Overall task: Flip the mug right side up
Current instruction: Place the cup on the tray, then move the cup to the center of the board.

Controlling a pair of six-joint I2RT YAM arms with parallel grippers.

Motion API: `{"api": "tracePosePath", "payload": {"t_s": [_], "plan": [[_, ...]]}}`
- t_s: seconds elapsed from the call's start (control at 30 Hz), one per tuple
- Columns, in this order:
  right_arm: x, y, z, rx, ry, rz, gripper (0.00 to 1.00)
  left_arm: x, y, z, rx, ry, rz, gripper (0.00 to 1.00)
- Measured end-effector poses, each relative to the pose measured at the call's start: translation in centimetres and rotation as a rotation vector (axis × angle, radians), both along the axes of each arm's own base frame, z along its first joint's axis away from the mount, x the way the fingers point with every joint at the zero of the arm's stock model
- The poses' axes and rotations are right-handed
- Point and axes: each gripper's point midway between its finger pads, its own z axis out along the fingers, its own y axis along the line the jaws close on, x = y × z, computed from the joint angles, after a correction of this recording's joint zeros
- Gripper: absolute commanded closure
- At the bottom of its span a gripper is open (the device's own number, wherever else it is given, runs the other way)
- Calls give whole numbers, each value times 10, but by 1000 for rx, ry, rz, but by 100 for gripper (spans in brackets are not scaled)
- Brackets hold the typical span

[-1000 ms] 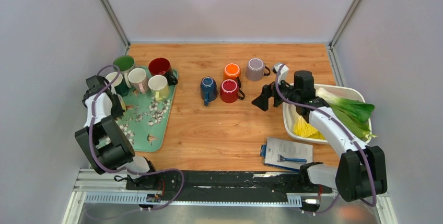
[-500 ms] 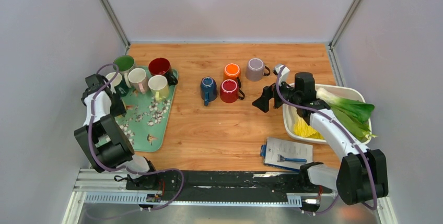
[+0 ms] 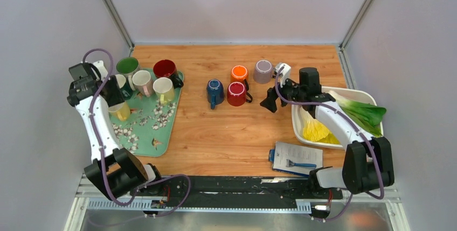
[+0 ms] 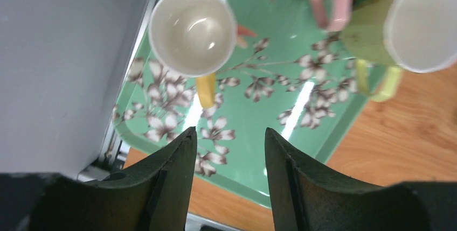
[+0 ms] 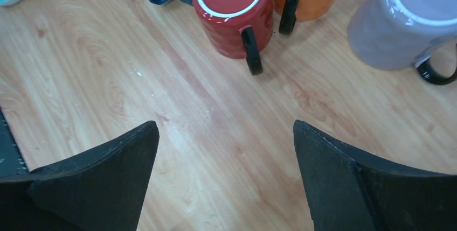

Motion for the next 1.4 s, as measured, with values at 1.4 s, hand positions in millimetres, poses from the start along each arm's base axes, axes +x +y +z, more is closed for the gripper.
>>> {"api": "tracePosePath", "payload": {"t_s": [1.4], "plan": [[67, 227, -66, -112, -31, -168, 31, 8, -172, 86, -243, -419, -720, 45]]}}
